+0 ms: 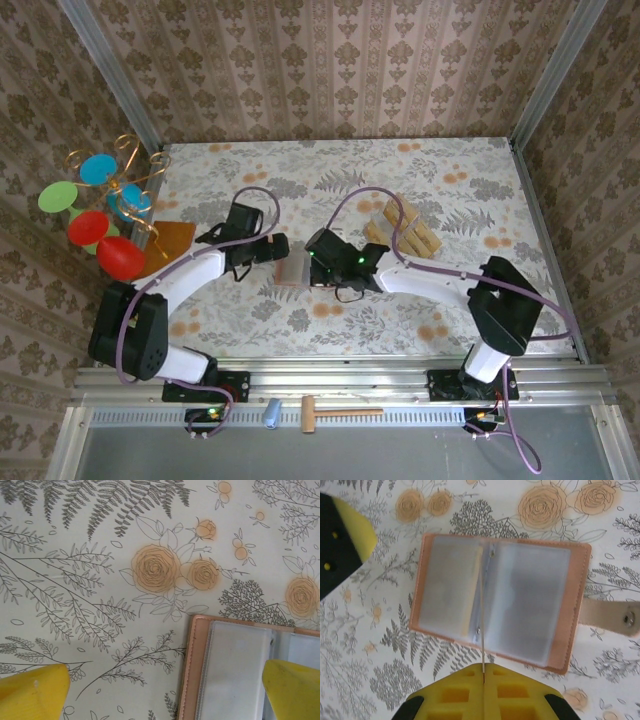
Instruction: Put the credit cards into the card holder
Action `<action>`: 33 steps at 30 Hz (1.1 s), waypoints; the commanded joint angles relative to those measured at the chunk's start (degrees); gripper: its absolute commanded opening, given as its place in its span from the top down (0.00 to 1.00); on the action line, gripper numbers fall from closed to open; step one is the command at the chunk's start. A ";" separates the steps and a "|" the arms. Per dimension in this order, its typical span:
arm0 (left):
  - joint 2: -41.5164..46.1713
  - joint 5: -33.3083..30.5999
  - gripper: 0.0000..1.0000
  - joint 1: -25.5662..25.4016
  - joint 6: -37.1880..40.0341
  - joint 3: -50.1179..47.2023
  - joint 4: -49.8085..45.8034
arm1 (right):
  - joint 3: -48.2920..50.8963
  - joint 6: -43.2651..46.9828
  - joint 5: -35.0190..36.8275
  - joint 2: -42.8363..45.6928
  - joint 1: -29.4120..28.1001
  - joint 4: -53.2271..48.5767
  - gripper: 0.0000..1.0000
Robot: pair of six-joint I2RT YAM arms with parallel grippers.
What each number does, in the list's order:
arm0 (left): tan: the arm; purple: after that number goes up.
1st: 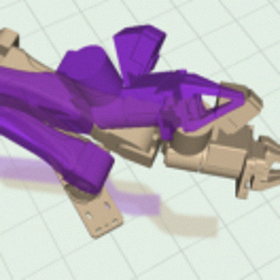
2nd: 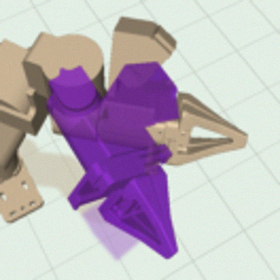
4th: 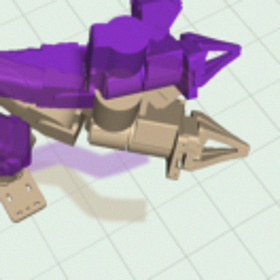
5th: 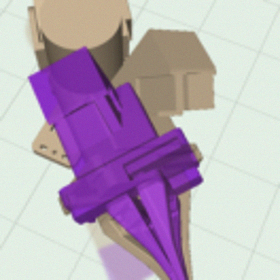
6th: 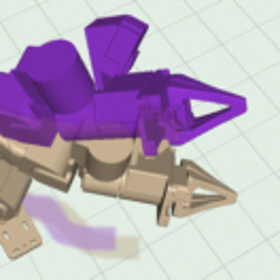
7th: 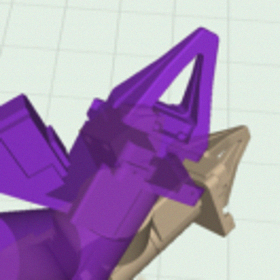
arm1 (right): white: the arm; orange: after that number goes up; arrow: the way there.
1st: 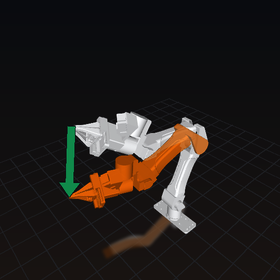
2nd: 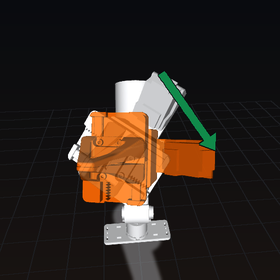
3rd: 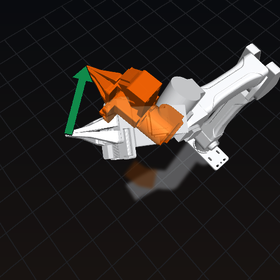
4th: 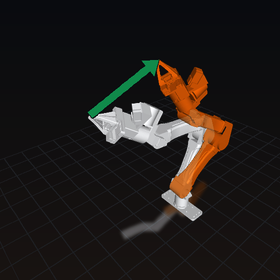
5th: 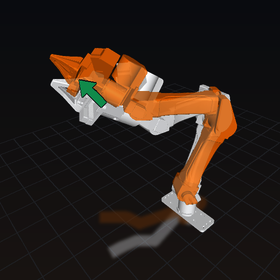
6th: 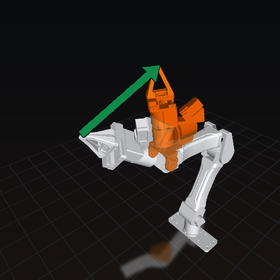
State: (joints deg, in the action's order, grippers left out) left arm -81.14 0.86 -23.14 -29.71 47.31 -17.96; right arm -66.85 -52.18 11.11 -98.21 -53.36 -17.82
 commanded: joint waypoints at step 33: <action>0.55 1.52 0.00 1.51 -0.43 -1.92 2.28 | 2.63 -7.89 2.39 -7.19 -0.33 7.20 1.00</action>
State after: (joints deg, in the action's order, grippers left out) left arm -81.12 1.80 -22.02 -29.78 46.13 -16.19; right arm -65.56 -58.98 11.86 -104.99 -53.43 -10.35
